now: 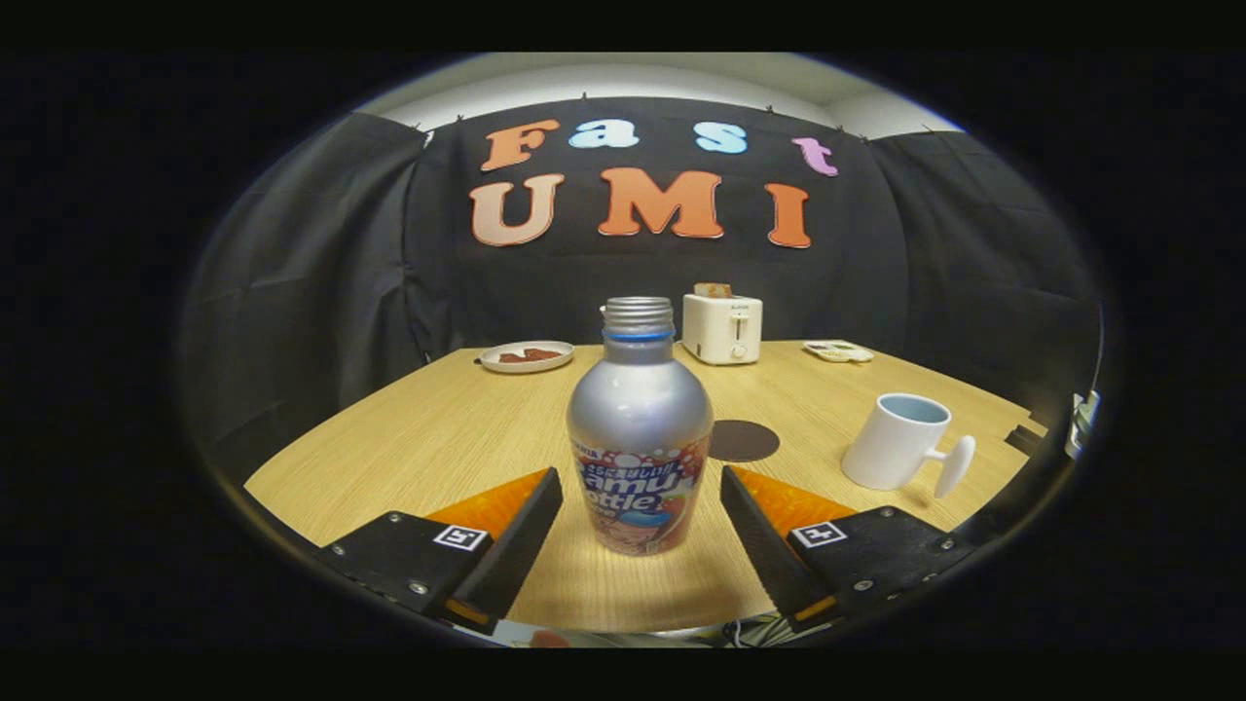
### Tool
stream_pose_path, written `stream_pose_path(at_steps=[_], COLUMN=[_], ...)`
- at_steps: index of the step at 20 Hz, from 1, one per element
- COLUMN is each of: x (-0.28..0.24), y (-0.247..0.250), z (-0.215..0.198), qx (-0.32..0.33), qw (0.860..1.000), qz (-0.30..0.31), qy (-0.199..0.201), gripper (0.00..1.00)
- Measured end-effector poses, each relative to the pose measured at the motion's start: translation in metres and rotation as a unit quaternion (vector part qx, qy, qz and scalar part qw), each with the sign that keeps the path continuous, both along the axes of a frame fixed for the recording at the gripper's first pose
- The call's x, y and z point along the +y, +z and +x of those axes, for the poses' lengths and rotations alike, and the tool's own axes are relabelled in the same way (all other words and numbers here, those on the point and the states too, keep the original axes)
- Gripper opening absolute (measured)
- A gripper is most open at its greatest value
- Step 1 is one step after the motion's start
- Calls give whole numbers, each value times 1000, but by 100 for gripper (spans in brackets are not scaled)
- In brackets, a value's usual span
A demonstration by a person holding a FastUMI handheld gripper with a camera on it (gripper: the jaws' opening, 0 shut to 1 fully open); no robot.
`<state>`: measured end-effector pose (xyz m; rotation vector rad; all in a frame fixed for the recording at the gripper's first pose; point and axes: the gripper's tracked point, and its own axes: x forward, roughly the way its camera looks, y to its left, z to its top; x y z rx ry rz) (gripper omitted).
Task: Take the bottle from table, then pour the juice into the cup, finally place the bottle on the coaster
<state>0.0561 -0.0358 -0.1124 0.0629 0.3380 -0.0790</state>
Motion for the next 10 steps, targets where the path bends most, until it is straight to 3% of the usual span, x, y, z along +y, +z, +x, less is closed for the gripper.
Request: stream_pose_path(at_steps=[10], x=[1], y=[-25], z=[16], qx=[37], qw=[999], qz=[6], qy=[-1], gripper=[98])
